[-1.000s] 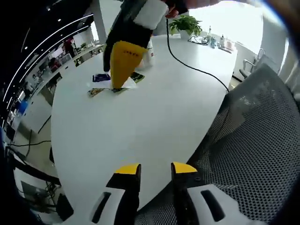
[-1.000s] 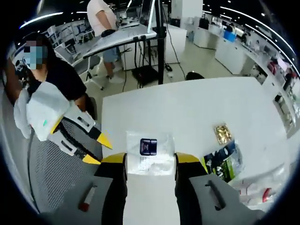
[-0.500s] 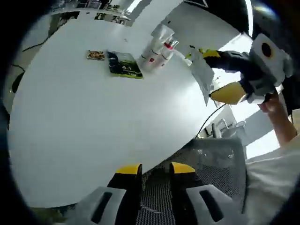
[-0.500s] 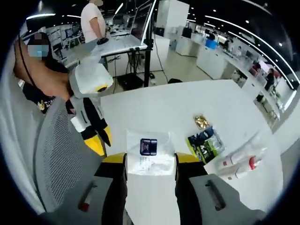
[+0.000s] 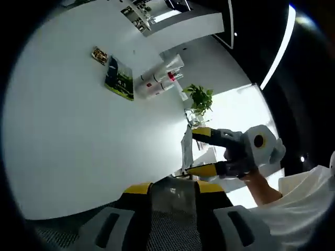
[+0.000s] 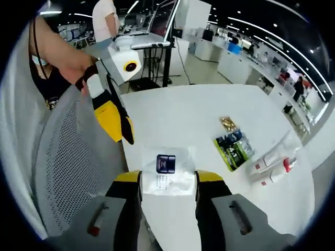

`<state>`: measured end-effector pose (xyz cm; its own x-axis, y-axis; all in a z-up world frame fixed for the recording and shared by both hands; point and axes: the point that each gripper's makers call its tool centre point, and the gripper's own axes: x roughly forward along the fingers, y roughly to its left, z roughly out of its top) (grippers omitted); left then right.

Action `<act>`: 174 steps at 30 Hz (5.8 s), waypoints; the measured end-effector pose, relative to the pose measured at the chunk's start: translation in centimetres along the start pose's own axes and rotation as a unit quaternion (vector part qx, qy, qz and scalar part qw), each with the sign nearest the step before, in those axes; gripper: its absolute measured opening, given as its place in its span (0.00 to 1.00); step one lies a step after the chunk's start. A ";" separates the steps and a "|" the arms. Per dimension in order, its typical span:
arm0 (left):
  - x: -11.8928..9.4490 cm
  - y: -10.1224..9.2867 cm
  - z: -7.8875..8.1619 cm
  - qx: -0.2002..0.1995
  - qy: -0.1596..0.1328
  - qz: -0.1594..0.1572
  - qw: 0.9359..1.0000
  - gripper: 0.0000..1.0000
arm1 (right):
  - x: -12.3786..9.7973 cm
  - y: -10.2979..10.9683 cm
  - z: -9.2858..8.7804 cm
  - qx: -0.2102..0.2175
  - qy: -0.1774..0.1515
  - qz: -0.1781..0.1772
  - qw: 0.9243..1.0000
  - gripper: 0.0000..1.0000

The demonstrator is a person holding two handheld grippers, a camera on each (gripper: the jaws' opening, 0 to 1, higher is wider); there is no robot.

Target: Arrange the skincare products in the storage area until every visible bottle or jar stands upright without overlapping.

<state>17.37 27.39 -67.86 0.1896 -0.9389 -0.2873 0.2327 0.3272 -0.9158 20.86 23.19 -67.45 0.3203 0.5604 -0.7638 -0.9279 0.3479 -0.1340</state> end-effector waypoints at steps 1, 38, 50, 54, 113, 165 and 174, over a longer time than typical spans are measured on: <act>0.1 -0.6 -0.3 0.013 0.009 -0.013 1.000 0.40 | 0.1 0.5 -0.2 -0.007 0.000 0.002 1.000 0.37; 0.9 0.6 -3.4 0.031 0.095 0.020 0.995 0.01 | 1.1 6.7 1.9 0.092 -0.078 0.143 0.982 0.45; 0.0 -2.8 -1.8 -0.002 0.059 -0.095 0.994 0.01 | -0.9 6.8 3.1 0.414 -0.191 0.257 0.852 0.11; -0.2 -2.9 -1.4 0.010 0.047 -0.098 0.994 0.01 | -1.1 7.0 3.4 0.457 -0.207 0.269 0.822 0.05; -1.1 -3.1 0.2 -0.012 0.006 -0.124 0.992 0.00 | -2.3 4.3 3.7 0.551 -0.261 0.308 0.730 0.01; 0.8 9.3 19.5 -0.005 0.014 0.043 0.999 0.01 | -0.3 -2.2 -4.3 0.175 -0.092 -0.124 0.972 0.45; 2.0 11.7 21.2 -0.003 0.034 0.056 0.998 0.01 | 0.0 -2.0 -4.8 0.182 -0.080 -0.118 0.973 0.45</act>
<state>40.73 31.61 -73.16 0.1482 -0.9016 -0.4064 0.2081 0.4302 -0.8784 21.79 18.96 -70.22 0.5691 0.5327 -0.6264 -0.7051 0.7081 -0.0384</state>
